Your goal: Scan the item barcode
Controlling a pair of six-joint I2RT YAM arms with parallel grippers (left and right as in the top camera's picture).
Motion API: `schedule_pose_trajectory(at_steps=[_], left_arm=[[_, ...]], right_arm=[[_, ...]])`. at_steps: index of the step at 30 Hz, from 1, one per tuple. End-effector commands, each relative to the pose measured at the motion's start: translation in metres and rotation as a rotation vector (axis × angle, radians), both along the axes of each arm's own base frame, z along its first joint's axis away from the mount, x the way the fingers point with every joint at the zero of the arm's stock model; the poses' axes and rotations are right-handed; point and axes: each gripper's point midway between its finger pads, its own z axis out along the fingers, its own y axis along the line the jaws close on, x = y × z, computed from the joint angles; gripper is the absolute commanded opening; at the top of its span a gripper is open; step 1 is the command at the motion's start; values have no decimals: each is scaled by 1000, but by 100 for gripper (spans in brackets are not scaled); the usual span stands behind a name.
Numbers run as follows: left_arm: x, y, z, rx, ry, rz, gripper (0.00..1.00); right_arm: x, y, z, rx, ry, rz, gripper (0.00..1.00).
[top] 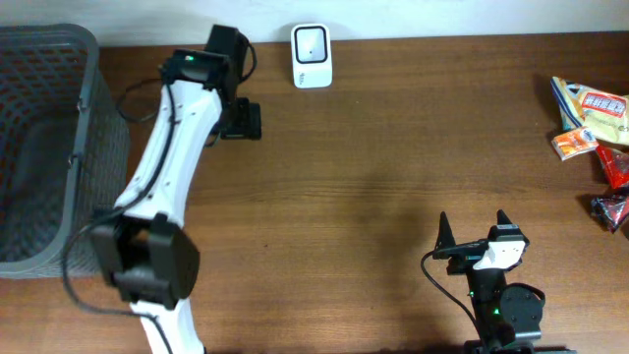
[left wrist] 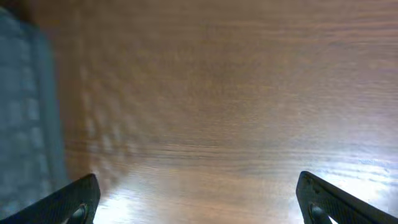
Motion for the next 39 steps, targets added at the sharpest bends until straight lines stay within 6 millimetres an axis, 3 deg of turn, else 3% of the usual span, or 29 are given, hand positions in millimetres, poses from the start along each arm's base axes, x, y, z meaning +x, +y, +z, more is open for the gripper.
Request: schedule_pose_trajectory(at_steps=[1, 8, 11, 13, 16, 18, 23, 28, 34, 37, 39], left_arm=[[-10, 17, 52, 26, -108, -83, 99], [-65, 38, 33, 16, -210, -70, 99], [-119, 65, 9, 7, -312, -9, 99], [-148, 69, 0, -15, -437, -2, 99], [-197, 72, 21, -48, -744, -2, 99], [-216, 74, 31, -61, -870, -3, 99], [-225, 83, 24, -50, -986, 37, 99], [-202, 84, 46, -64, -1295, 37, 99], [-189, 78, 49, -3, -1477, -74, 99], [-188, 79, 42, 1, -1455, -67, 99], [-186, 83, 18, 6, -1359, -51, 99]], right_arm=[[0, -2, -3, 12, 3, -10, 98], [0, -2, -3, 12, 2, -10, 99], [0, -2, -3, 12, 2, -10, 98], [0, -2, -3, 12, 2, -10, 98], [0, -2, -3, 12, 2, -10, 99], [0, -2, -3, 12, 2, -10, 98], [0, -2, -3, 12, 2, -10, 99], [0, -2, -3, 12, 2, -10, 99], [0, -2, -3, 12, 3, -10, 98], [0, -2, -3, 12, 2, -10, 99], [0, -2, -3, 12, 2, -10, 98]])
